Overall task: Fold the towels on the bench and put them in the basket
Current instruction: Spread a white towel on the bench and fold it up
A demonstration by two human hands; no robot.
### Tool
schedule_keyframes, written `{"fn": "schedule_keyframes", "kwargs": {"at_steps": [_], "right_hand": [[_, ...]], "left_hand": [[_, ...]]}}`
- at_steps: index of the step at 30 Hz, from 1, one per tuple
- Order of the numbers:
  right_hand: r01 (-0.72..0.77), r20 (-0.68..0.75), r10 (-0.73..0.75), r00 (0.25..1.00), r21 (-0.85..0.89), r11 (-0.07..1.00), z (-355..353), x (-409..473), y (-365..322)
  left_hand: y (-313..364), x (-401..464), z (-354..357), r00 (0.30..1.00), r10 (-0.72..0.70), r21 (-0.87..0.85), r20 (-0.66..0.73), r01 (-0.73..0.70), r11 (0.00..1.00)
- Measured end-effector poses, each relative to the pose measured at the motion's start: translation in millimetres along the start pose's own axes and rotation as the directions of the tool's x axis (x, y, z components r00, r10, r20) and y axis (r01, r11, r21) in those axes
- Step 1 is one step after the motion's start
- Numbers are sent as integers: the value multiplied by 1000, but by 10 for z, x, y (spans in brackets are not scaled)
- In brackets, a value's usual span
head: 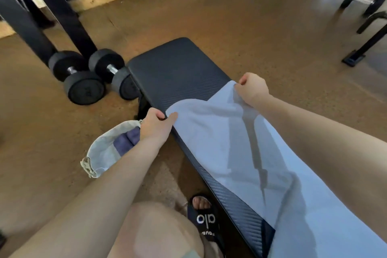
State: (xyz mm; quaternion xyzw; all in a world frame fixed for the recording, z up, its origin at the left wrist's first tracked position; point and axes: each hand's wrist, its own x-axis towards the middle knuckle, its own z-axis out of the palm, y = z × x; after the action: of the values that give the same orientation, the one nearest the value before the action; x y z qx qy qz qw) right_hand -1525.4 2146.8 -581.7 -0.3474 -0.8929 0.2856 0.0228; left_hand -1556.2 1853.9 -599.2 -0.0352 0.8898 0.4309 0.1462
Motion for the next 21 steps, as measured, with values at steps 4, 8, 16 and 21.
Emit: {"fn": "schedule_keyframes", "kwargs": {"at_steps": [4, 8, 16, 21], "right_hand": [[100, -62, -96, 993, 67, 993, 109, 188, -199], [87, -155, -54, 986, 218, 972, 215, 351, -327], [68, -173, -31, 984, 209, 976, 308, 656, -438], [81, -151, -59, 987, 142, 987, 344, 737, -482]], "left_hand": [[-5, 154, -48, 977, 211, 147, 31, -213, 966], [28, 383, -97, 987, 151, 127, 46, -156, 980], [-79, 741, -290, 999, -36, -136, -27, 32, 990], [-42, 808, -347, 987, -109, -282, -121, 71, 957]]}}
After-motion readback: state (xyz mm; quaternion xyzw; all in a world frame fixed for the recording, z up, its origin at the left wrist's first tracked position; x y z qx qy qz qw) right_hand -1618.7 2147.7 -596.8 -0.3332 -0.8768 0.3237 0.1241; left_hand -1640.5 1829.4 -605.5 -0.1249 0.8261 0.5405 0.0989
